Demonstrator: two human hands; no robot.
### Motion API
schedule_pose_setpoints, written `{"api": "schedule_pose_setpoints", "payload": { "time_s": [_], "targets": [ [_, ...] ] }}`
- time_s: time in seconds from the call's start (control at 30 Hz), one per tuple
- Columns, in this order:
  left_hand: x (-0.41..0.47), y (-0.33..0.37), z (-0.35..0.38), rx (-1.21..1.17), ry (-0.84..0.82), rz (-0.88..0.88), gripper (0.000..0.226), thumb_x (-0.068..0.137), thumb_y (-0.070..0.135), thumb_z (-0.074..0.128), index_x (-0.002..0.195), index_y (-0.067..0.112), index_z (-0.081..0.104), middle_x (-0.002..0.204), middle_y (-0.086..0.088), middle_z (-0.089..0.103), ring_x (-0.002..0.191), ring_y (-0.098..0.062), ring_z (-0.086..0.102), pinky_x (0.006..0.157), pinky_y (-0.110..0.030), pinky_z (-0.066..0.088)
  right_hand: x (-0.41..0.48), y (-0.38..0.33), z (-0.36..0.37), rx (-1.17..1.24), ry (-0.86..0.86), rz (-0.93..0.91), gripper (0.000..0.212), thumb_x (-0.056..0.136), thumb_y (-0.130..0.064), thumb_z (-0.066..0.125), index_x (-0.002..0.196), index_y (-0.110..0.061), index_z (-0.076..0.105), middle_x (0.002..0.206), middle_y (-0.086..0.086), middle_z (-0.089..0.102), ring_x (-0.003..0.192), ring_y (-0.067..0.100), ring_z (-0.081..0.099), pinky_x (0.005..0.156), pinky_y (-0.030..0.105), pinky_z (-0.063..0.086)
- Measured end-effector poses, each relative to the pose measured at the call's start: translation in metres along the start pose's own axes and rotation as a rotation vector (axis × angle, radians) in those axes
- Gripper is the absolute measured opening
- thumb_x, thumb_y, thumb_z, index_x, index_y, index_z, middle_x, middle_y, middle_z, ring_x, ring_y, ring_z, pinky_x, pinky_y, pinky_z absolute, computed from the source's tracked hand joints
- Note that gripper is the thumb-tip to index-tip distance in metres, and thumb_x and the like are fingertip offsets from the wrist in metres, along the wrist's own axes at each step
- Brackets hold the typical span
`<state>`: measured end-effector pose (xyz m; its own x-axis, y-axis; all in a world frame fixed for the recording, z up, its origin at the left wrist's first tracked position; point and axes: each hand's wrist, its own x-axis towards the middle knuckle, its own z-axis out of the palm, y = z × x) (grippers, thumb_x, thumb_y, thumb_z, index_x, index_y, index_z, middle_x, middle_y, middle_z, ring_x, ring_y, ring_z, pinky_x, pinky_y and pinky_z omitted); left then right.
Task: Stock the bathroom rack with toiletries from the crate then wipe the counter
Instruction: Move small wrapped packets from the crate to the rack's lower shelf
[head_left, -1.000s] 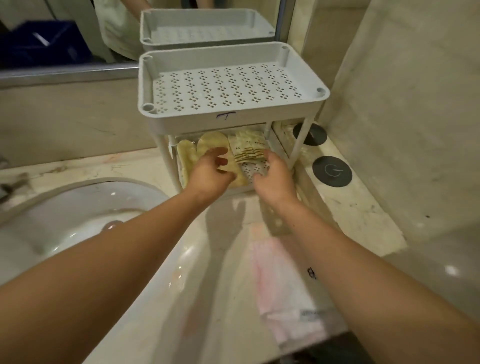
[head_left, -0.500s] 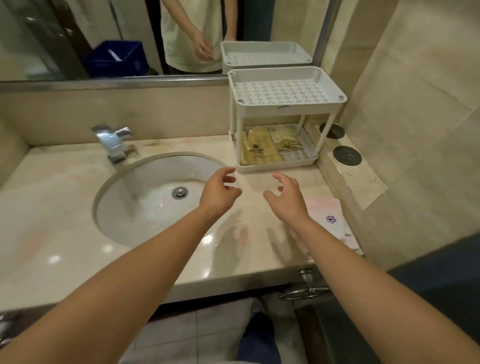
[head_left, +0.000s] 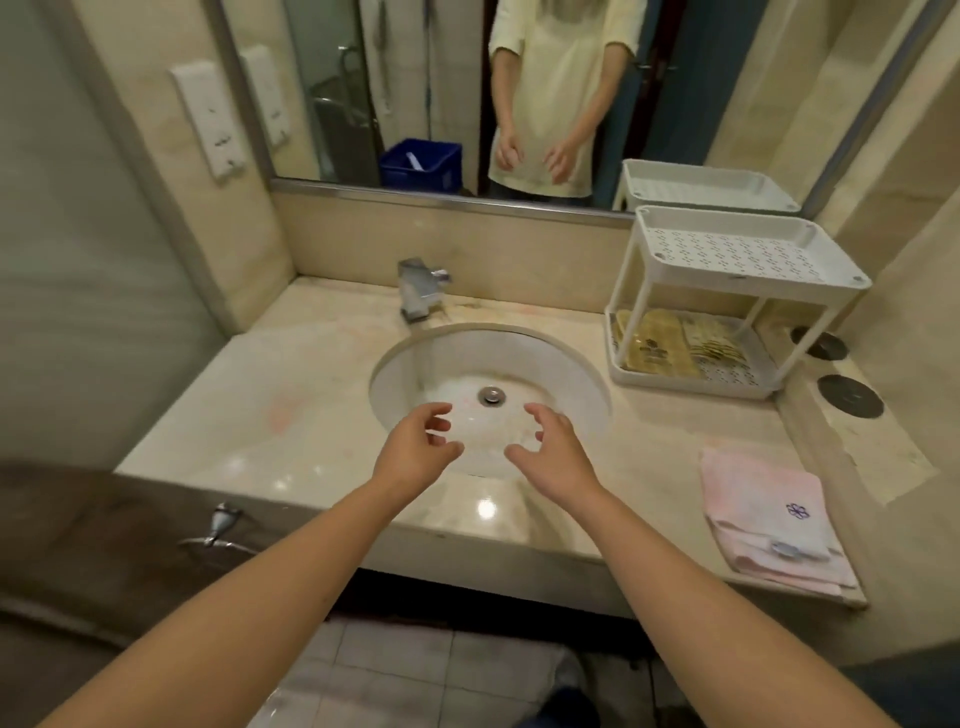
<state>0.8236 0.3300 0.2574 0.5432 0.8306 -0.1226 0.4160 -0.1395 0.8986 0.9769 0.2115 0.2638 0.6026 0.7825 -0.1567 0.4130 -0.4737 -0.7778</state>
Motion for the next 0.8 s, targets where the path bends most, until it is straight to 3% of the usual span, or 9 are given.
{"api": "schedule_pose_setpoints", "payload": {
  "time_s": [0.13, 0.37, 0.67, 0.8],
  "targets": [
    [-0.012, -0.024, -0.040, 0.028, 0.098, -0.024, 0.053, 0.080, 0.021, 0.074, 0.128, 0.028, 0.054, 0.106, 0.011, 0.059, 0.090, -0.009, 0.060, 0.075, -0.022, 0.048, 0.007, -0.030, 0.037, -0.030, -0.121, -0.082, 0.066, 0.085, -0.032, 0.063, 0.145, -0.030, 0.036, 0.151, -0.004, 0.031, 0.127, 0.014, 0.047, 0.098, 0.033, 0.044],
    [-0.036, -0.058, -0.091, -0.019, 0.332, -0.152, 0.050, 0.080, 0.022, 0.075, 0.125, 0.031, 0.055, 0.109, 0.010, 0.058, 0.092, -0.008, 0.058, 0.070, -0.018, 0.045, 0.020, -0.074, 0.095, -0.083, -0.335, -0.244, 0.066, 0.084, -0.032, 0.062, 0.144, -0.029, 0.037, 0.149, -0.006, 0.031, 0.128, 0.014, 0.046, 0.100, 0.035, 0.045],
    [-0.067, -0.080, -0.118, -0.090, 0.660, -0.363, 0.047, 0.080, 0.021, 0.074, 0.122, 0.032, 0.056, 0.107, 0.014, 0.058, 0.089, -0.008, 0.061, 0.087, -0.032, 0.053, 0.045, -0.117, 0.151, -0.170, -0.631, -0.481, 0.064, 0.083, -0.034, 0.061, 0.143, -0.031, 0.037, 0.147, -0.007, 0.033, 0.104, 0.005, 0.047, 0.083, 0.026, 0.042],
    [-0.086, -0.085, -0.118, -0.119, 0.810, -0.464, 0.046, 0.079, 0.017, 0.075, 0.121, 0.027, 0.058, 0.108, 0.011, 0.060, 0.090, -0.011, 0.062, 0.087, -0.032, 0.053, 0.046, -0.131, 0.173, -0.206, -0.768, -0.577, 0.063, 0.086, -0.032, 0.061, 0.143, -0.028, 0.038, 0.147, -0.004, 0.034, 0.117, 0.011, 0.051, 0.088, 0.027, 0.043]
  ]
}}
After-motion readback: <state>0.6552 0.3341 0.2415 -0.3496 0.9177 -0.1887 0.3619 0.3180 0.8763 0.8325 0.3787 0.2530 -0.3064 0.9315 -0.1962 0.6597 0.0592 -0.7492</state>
